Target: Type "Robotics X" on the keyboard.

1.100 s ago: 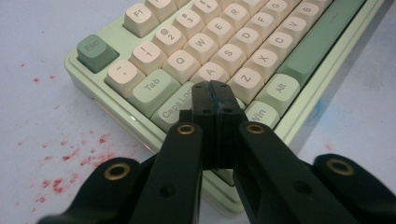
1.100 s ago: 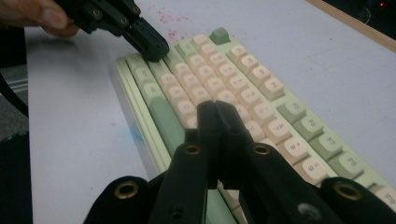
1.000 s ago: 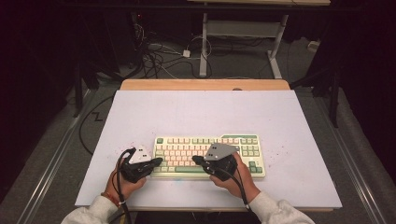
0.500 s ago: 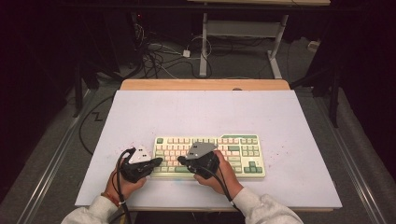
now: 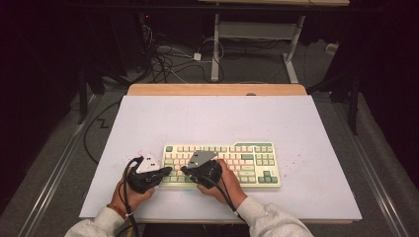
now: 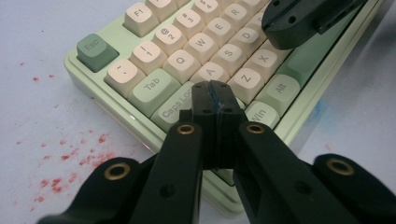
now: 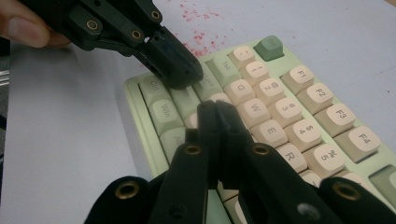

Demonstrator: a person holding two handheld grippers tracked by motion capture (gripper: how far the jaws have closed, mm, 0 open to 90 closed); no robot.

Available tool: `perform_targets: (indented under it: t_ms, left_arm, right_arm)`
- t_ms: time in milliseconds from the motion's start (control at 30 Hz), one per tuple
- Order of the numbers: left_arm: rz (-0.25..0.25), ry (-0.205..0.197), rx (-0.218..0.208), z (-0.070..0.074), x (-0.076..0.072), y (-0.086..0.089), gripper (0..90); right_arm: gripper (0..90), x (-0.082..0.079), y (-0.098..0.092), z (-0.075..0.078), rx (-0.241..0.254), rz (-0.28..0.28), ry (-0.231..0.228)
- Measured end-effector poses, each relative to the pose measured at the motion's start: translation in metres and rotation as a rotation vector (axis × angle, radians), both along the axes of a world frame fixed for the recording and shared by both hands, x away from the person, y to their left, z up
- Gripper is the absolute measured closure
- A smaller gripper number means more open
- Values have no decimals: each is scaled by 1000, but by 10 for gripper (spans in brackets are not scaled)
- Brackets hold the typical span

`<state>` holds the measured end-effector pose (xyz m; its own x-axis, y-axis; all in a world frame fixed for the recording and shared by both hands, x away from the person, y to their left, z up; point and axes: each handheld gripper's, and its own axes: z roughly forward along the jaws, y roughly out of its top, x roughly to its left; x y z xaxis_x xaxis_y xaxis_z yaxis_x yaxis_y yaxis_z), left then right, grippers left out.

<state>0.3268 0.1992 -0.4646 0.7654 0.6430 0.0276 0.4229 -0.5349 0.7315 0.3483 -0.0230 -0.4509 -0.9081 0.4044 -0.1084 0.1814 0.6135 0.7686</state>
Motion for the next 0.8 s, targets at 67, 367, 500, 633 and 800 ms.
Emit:
perform_targets:
  t_ms: [67,367,500,633,800]
  left_arm:
    - [0,0,-1,0,0,0,879]
    - [-1,-2,1,0,0,0,879]
    - [-1,-2,1,0,0,0,879]
    - [-2,-1,2,0,0,0,879]
    - [-2,-2,2,0,0,0,879]
  right_arm:
    - [900,0,1,-1,2,-7,4]
    - [900,2,3,-2,-4,-11,1]
    - [900,3,5,-5,-19,-14,7]
    - [900,4,8,-9,-49,-27,26]
    - [900,2,3,-2,-26,-32,23]
